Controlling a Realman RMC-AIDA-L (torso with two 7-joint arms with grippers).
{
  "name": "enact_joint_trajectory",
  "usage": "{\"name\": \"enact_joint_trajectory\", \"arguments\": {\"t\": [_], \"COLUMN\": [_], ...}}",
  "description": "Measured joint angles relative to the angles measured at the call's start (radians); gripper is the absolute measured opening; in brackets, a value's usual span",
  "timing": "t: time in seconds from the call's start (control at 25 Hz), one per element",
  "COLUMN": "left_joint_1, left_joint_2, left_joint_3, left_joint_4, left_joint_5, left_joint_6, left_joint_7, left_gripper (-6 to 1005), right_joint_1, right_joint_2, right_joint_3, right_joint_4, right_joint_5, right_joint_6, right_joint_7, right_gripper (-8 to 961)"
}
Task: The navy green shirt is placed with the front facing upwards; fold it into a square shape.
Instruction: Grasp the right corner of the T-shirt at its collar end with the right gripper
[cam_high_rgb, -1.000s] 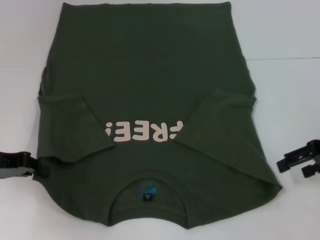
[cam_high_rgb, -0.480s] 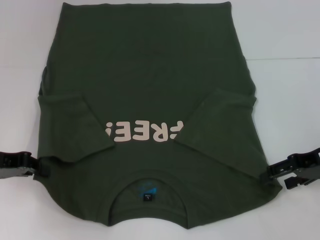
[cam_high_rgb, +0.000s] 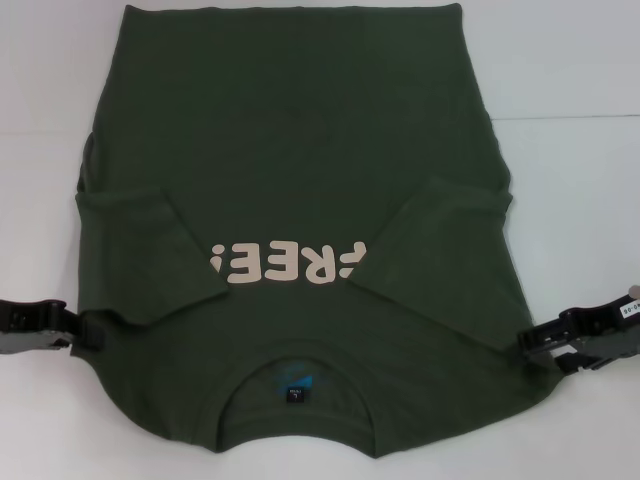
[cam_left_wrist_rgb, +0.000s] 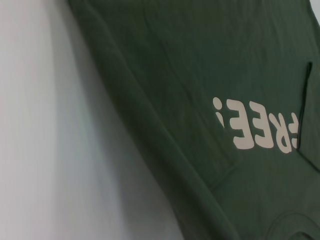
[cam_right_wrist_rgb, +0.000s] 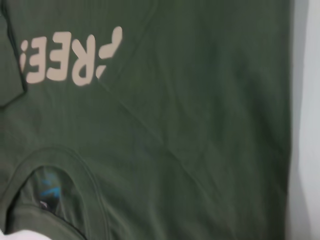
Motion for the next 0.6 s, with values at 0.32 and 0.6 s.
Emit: {"name": "enact_joint_trajectory", "arguments": {"t": [0.32, 0.6], "left_joint_1": [0.001, 0.003], "left_joint_2": [0.000, 0.000], "left_joint_3": [0.000, 0.000], "left_joint_4": [0.000, 0.000], "left_joint_5": [-0.006, -0.006], "left_joint_6": [-0.001, -0.002], "left_joint_7": [0.000, 0.000], "left_gripper": [53, 56], "right_joint_1": [-0.002, -0.006], "right_joint_2": [0.012, 0.005], "right_joint_3": [-0.008, -0.009], "right_joint_4": [0.011, 0.015], "right_joint_5": [0.011, 0.006], "right_joint_6": [0.013, 0.013], "right_joint_7": [-0.004, -0.007], "right_gripper": [941, 941]}}
